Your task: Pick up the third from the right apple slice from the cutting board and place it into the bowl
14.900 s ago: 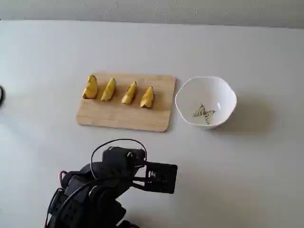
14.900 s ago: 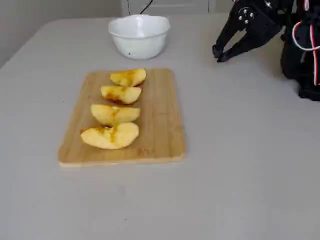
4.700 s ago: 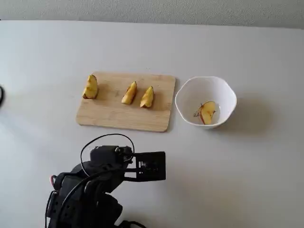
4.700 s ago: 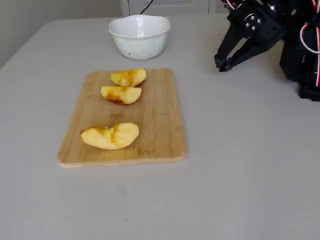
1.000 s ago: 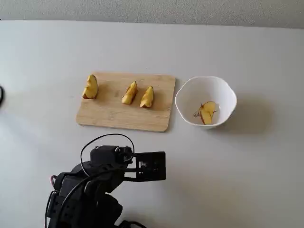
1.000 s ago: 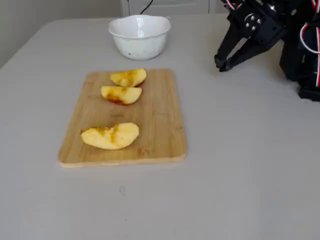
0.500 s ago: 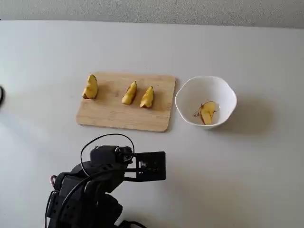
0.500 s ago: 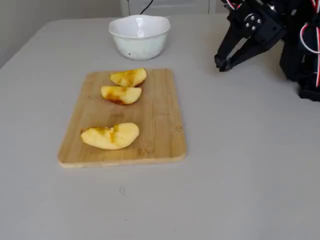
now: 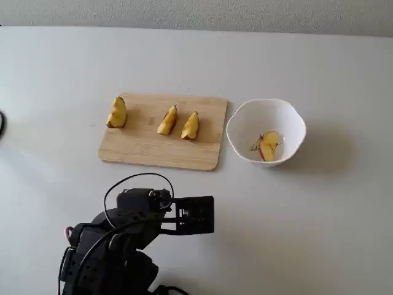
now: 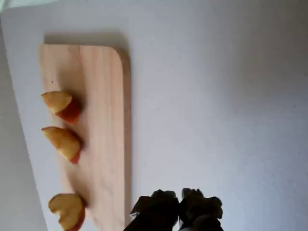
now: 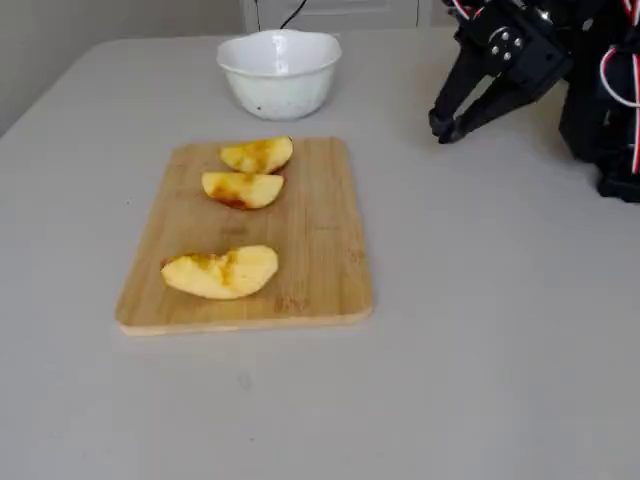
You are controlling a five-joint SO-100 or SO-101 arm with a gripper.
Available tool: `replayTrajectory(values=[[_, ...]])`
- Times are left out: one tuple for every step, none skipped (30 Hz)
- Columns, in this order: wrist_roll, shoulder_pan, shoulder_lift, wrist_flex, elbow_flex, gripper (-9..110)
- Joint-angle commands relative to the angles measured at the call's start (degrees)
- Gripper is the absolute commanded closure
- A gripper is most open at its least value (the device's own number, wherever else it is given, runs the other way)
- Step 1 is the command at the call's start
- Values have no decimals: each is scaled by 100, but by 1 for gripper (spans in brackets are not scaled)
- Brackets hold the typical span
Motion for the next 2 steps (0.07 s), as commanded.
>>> replayTrajectory(values=[[53, 44, 70, -79, -26, 101], [53, 44, 70, -79, -26, 101]])
